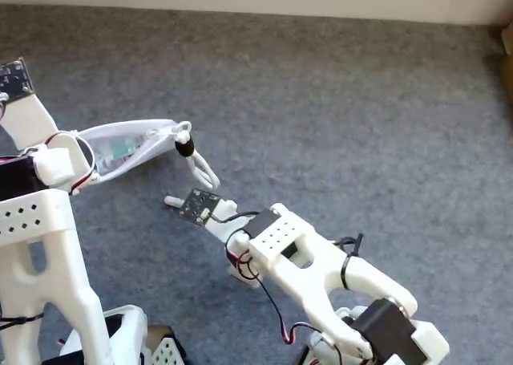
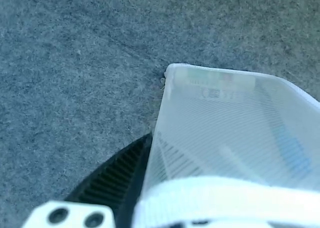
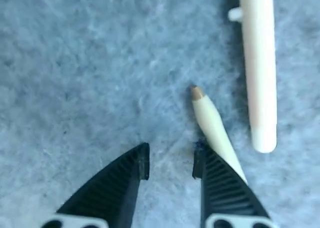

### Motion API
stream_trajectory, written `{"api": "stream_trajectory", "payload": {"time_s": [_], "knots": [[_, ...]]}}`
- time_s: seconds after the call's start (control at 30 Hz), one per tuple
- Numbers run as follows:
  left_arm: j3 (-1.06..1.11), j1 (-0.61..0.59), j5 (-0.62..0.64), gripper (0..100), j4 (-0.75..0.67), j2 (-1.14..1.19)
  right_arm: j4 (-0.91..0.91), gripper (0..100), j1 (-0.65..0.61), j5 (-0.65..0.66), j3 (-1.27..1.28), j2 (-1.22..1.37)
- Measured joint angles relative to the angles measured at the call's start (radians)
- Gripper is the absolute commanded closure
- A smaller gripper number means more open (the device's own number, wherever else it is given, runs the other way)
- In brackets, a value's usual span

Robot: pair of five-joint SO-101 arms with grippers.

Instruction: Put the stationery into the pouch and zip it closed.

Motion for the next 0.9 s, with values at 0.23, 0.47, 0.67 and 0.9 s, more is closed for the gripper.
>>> {"api": "stream_trajectory", "payload": {"time_s": [0.23,0.47,0.67,0.9], "knots": [[0.0,0.0,0.003,99,-0.006,0.0,0.061,84.6,0.003,0.035,-0.029,-0.106],[0.0,0.0,0.003,99,-0.006,0.0,-0.072,84.6,0.023,0.037,-0.029,-0.026],[0.0,0.0,0.003,99,-0.006,0.0,-0.117,85.1,0.071,0.054,-0.057,0.101],[0.0,0.0,0.003,99,-0.006,0.0,-0.117,96.4,0.101,0.126,-0.061,0.106]]}}
